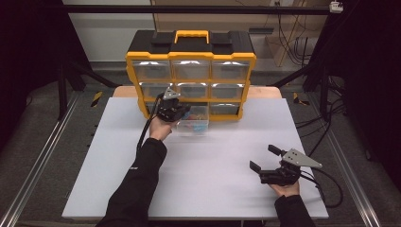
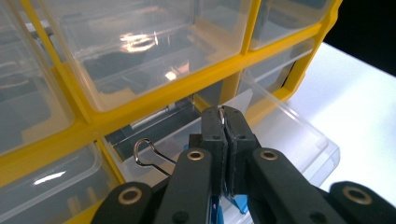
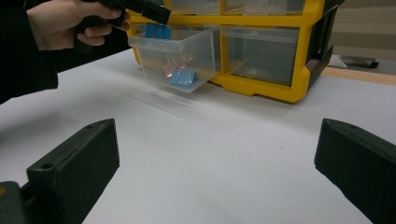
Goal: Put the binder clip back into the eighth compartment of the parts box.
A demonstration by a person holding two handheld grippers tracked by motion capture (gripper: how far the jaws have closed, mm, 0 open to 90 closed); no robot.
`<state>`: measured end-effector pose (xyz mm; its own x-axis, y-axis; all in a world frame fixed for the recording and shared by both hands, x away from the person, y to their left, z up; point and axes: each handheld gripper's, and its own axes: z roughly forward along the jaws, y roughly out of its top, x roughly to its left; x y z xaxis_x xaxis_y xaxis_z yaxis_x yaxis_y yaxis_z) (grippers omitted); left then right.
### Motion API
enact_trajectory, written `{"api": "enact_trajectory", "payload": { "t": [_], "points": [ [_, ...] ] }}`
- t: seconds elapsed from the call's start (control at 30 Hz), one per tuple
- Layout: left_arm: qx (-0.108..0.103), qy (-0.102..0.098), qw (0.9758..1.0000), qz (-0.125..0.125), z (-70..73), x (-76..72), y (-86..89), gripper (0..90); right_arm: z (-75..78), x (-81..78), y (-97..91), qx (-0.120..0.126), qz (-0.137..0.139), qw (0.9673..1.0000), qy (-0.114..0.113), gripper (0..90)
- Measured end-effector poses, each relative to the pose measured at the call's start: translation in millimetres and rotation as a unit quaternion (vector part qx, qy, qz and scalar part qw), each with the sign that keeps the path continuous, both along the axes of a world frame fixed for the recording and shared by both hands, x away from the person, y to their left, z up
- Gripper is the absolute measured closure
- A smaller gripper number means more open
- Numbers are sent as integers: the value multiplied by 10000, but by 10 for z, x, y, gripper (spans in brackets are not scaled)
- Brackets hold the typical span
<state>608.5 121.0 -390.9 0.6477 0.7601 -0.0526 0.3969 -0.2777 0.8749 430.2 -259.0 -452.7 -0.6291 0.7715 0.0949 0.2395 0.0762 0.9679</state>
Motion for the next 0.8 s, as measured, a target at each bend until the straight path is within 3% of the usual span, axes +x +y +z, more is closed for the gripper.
{"api": "enact_trajectory", "payload": {
  "t": [0.1,0.17,0.2,0.37,0.53,0.6,0.8],
  "points": [
    [28,27,10000,-4,-25,0,-5,874,0,0,0,-10,-13,10000,19,5],
    [58,51,10000,-26,-49,3,-5,874,4,-8,14,106,10,9999,67,5],
    [53,70,10000,-16,-62,2,-6,874,-1,0,0,-7,-12,10000,15,5],
    [54,125,9999,-38,-95,-13,-13,874,-1,1,-1,-12,-15,10000,10,5],
    [234,159,9996,-75,-113,-30,-43,874,4,-8,14,104,6,9999,68,5],
    [334,154,9993,-88,-116,-34,-50,874,-1,2,-3,-21,-11,10000,2,5],
    [545,154,9984,-39,-139,-59,-99,872,2,-1,-5,-24,1,10000,29,5]
  ]
}}
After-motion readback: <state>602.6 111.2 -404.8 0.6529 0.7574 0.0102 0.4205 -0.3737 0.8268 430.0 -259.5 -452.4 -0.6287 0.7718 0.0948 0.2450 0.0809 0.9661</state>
